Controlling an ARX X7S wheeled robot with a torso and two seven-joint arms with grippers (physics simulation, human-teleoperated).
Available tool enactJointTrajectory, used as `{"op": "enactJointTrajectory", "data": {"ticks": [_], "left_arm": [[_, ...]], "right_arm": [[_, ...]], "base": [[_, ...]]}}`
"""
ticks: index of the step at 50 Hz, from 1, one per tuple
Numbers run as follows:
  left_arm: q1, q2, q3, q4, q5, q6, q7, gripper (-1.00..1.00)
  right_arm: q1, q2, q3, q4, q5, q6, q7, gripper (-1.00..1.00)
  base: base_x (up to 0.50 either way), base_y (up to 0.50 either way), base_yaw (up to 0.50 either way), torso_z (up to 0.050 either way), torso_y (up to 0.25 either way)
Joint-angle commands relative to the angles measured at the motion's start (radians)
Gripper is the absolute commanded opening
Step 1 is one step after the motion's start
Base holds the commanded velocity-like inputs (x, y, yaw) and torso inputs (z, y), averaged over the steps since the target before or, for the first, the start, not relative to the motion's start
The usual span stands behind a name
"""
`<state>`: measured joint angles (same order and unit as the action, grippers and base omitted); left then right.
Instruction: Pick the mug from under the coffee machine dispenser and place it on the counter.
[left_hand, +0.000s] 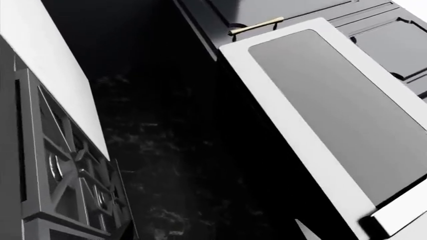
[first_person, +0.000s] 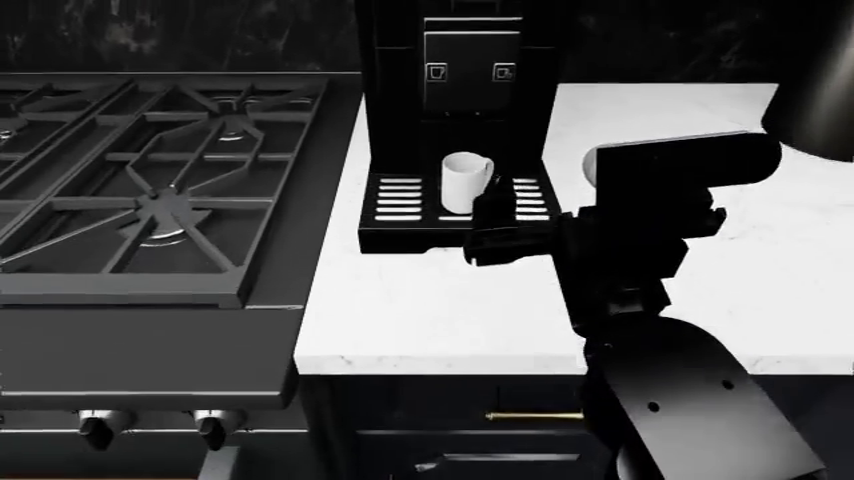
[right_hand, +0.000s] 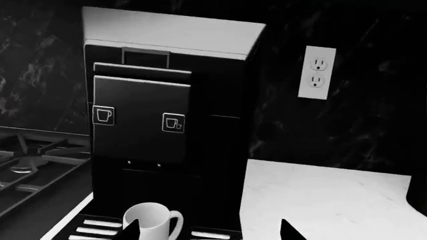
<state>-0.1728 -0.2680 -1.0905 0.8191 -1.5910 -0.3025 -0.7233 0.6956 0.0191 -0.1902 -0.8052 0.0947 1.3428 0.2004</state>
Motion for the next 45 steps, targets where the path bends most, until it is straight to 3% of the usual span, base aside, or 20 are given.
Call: {"op": "enactJointTrajectory", "data": {"ticks": [1, 20, 45], "left_arm": [[0.004, 0.0, -0.005, -0.002, -0.004, 0.006, -0.002, 1.0], [0.008, 0.001, -0.001, -0.005, 0.001, 0.008, 0.001, 1.0], [0.014, -0.003, -0.008, -0.013, -0.004, 0.019, 0.0, 1.0]], "right_arm": [[-0.065, 0.005, 0.032, 0.049, 0.068, -0.068, 0.028, 1.0], [-0.1, 0.007, -0.002, 0.193, 0.125, -0.203, 0.057, 1.0], [0.008, 0.001, -0.072, 0.474, 0.243, -0.34, 0.129, 1.0]], "base": [[0.5, 0.0, 0.0, 0.0, 0.0], [0.03, 0.0, 0.0, 0.0, 0.001], [0.0, 0.0, 0.0, 0.0, 0.0]]}}
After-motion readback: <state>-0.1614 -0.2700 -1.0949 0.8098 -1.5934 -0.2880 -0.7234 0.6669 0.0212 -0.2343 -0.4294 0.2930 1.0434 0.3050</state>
